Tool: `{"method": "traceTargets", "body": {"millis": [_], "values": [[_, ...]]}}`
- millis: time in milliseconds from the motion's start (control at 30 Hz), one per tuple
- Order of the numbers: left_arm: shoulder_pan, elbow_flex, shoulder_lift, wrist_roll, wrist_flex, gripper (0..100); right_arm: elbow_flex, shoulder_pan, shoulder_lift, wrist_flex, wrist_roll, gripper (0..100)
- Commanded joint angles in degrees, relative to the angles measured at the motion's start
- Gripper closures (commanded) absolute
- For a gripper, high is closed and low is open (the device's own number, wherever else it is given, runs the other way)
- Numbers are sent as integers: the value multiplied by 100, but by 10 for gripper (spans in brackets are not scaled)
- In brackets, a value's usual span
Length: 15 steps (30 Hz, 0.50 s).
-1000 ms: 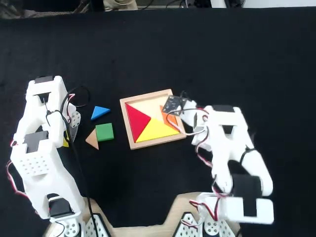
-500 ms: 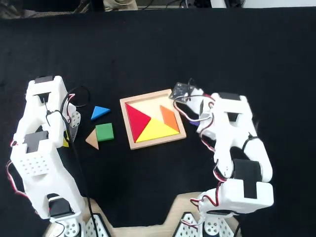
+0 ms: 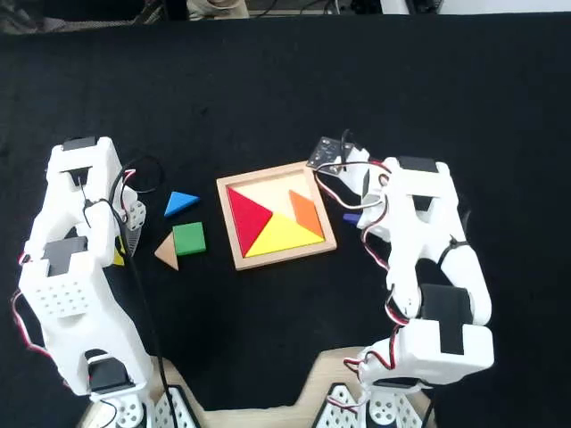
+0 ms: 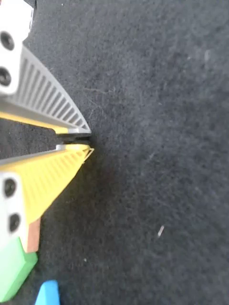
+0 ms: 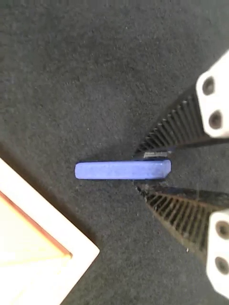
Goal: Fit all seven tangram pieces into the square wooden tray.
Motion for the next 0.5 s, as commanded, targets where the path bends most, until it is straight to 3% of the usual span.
{"method": "traceTargets", "body": {"millis": [0, 233, 467], "values": [[198, -154, 18, 18, -97, 939, -409, 9, -163, 88, 0, 988], [207, -154, 18, 18, -97, 939, -1666, -879, -312, 914, -862, 988], [207, -154, 18, 18, -97, 939, -3213, -1732, 857, 1196, -1327, 988]]}}
